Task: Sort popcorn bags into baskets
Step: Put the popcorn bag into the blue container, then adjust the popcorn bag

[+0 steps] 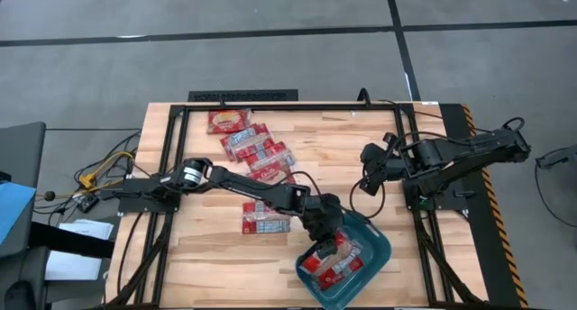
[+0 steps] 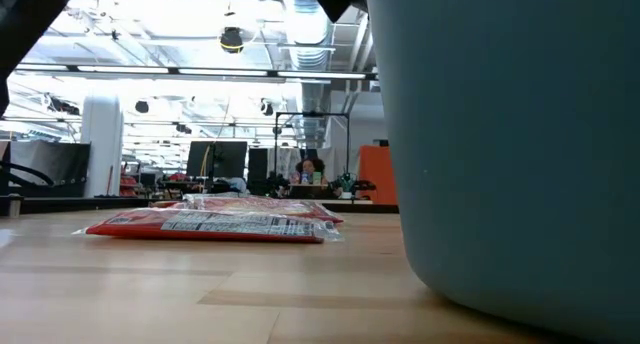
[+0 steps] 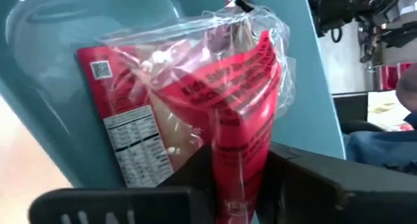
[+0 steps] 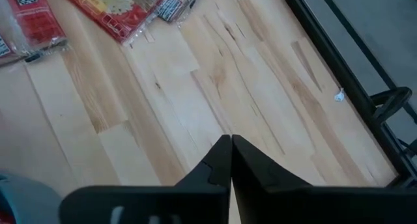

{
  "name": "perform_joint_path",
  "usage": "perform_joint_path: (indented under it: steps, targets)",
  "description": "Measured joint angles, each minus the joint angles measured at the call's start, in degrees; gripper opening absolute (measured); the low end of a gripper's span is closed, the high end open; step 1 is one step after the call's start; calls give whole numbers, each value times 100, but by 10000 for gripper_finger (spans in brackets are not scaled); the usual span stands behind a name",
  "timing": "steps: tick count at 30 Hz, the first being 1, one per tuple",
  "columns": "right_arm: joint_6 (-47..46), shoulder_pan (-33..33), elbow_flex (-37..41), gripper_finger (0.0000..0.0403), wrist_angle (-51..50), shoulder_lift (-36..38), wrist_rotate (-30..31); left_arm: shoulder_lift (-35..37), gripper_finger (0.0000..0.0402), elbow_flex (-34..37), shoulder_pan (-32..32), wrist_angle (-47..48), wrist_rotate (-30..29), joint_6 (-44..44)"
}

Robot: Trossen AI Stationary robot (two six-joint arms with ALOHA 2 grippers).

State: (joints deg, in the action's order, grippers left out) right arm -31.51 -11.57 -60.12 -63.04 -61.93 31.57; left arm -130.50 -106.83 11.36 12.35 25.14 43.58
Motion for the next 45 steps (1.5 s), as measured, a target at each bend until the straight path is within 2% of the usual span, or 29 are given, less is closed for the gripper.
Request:
perform_joint_path:
  steps: [3,7,19,22,27,31,34,38,42,45]
  targets:
    - [2,0,0,26,1,0,0,0,41,11,28,36,-299,-54]
    - [0,0,0,24,1,0,0,0,53,9,62,-118,-313,-125]
    - [0,0,0,42,3,0,0,0,196,9,181,-136,20,-502]
    - [0,0,0,42,6,0,0,0,217,-44,83,-66,405,-566]
    - [-8,0,0,42,8,0,0,15,231,-316,-242,734,1115,-543]
    - [-46,2,0,42,7,0,0,84,229,-695,-442,2770,1473,-1144]
    - [-46,4,0,42,13,2,0,343,229,-958,-418,4749,741,-1987]
    - [-44,4,0,42,32,2,-2,833,229,-955,-230,6178,-914,-2541]
    - [-44,2,0,42,61,1,-2,1597,229,-381,60,6433,-2422,-2556]
    - [-45,-1,0,42,67,2,-4,2369,229,721,130,6232,-2697,-2140]
